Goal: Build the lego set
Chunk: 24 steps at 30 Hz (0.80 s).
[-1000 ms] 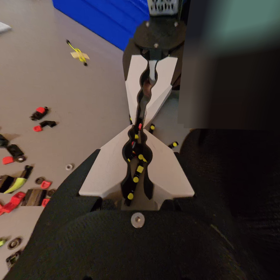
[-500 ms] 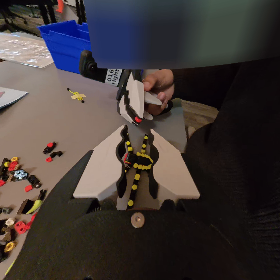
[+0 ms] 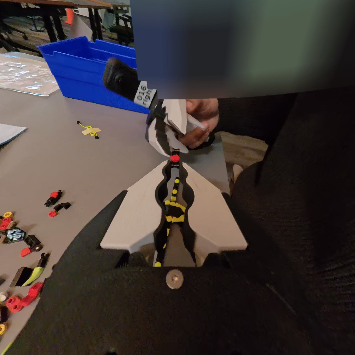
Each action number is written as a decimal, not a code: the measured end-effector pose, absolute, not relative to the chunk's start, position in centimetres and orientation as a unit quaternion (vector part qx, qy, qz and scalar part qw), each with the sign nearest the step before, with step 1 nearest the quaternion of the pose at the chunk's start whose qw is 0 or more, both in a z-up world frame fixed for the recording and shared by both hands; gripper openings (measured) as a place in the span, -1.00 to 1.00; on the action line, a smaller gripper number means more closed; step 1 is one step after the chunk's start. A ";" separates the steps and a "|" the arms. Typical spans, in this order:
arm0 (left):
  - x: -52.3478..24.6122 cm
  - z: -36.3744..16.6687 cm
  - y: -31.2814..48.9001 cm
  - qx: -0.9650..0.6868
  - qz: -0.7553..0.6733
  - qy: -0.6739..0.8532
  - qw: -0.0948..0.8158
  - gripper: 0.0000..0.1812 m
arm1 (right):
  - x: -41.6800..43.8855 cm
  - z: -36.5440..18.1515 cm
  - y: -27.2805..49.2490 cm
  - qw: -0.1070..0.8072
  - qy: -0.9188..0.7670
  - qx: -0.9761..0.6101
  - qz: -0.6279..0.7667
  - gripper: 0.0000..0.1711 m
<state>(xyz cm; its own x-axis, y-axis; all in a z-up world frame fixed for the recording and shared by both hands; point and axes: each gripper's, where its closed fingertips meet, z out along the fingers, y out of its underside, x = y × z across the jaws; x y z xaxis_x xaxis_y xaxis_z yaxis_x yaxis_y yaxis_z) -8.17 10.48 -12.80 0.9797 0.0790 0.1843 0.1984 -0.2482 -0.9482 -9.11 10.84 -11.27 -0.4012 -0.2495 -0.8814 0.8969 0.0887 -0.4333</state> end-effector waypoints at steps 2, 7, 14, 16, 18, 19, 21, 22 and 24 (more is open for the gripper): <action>-8.3 -12.5 10.5 -0.780 -0.066 -0.099 0.614 -0.94 | -9.1 -11.0 11.2 0.367 0.635 0.223 -0.642 -0.68; -8.1 -12.5 10.7 -0.771 -0.099 -0.109 0.619 -0.94 | -8.8 -11.6 10.9 0.110 0.751 0.098 -0.644 -0.70; -7.4 -12.2 11.0 -0.766 -0.120 -0.106 0.623 -0.94 | -7.9 -11.8 9.8 0.086 0.765 0.071 -0.635 -0.80; -7.4 -12.1 11.0 -0.763 -0.125 -0.111 0.624 -0.95 | -7.9 -12.0 9.8 0.083 0.767 0.068 -0.633 -0.81; -7.5 -12.1 11.0 -0.760 -0.132 -0.117 0.625 -0.95 | -8.0 -12.0 9.8 0.076 0.768 0.067 -0.633 -0.82; -7.6 -12.1 11.0 -0.758 -0.136 -0.120 0.626 -0.95 | -8.1 -11.9 9.8 0.072 0.768 0.067 -0.633 -0.82; -7.8 -12.1 11.0 -0.755 -0.143 -0.129 0.626 -0.95 | -8.3 -11.9 9.8 0.063 0.768 0.069 -0.634 -0.82; -7.9 -12.2 10.9 -0.754 -0.147 -0.132 0.626 -0.95 | -8.4 -11.9 9.8 0.061 0.767 0.070 -0.635 -0.83; -8.0 -12.2 10.9 -0.751 -0.157 -0.138 0.626 -0.95 | -8.5 -11.9 9.7 0.052 0.765 0.070 -0.638 -0.83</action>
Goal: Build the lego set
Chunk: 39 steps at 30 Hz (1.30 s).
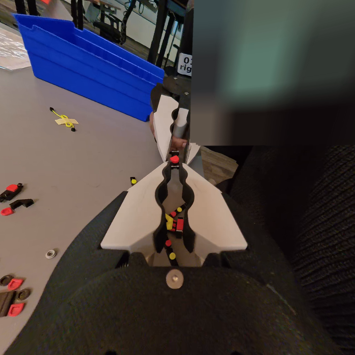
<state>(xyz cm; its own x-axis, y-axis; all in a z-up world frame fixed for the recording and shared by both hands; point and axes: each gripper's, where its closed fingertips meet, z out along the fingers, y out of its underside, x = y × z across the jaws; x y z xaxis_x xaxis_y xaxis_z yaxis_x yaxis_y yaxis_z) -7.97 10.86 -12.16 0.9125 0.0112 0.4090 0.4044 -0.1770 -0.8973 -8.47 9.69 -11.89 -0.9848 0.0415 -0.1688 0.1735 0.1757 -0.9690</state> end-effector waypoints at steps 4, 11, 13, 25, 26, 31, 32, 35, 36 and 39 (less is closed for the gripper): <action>-8.1 -12.2 10.8 -0.747 -0.173 -0.147 0.625 -0.95 | -8.5 -11.9 9.6 0.036 0.767 0.063 -0.638 -0.84; -7.8 -12.6 10.9 -0.753 -0.186 -0.148 0.614 -0.95 | -8.2 -12.2 9.7 0.041 0.771 0.055 -0.634 -0.85; -7.7 -12.7 11.0 -0.755 -0.187 -0.148 0.611 -0.95 | -8.1 -12.4 9.8 0.038 0.773 0.051 -0.631 -0.86; -7.5 -13.0 11.0 -0.767 -0.170 -0.135 0.604 -0.94 | -8.1 -12.6 10.0 0.027 0.782 0.048 -0.620 -0.93; -7.5 -13.0 11.0 -0.769 -0.166 -0.134 0.603 -0.94 | -8.0 -12.6 10.1 0.030 0.783 0.049 -0.619 -0.93; -7.5 -12.9 11.0 -0.766 -0.170 -0.132 0.606 -0.94 | -8.0 -12.5 10.1 0.024 0.783 0.042 -0.620 -0.93; -7.5 -12.9 11.0 -0.764 -0.174 -0.133 0.607 -0.94 | -8.0 -12.5 10.1 0.022 0.784 0.040 -0.620 -0.93; -7.3 -13.0 11.0 -0.764 -0.178 -0.128 0.606 -0.95 | -7.8 -12.5 10.1 0.030 0.783 0.037 -0.620 -0.92; -7.3 -12.9 11.1 -0.762 -0.179 -0.129 0.608 -0.94 | -7.8 -12.4 10.1 0.033 0.780 0.040 -0.623 -0.91; -7.2 -12.6 11.0 -0.755 -0.189 -0.127 0.615 -0.95 | -8.0 -12.3 10.1 0.040 0.775 0.052 -0.629 -0.81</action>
<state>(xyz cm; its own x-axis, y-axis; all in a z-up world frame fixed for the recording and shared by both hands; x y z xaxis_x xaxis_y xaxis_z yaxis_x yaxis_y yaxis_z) -7.19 11.02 -12.55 0.8965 -0.0395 0.4412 0.4240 -0.2120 -0.8805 -8.05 10.05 -12.27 -0.9914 0.0300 -0.1275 0.1309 0.2035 -0.9703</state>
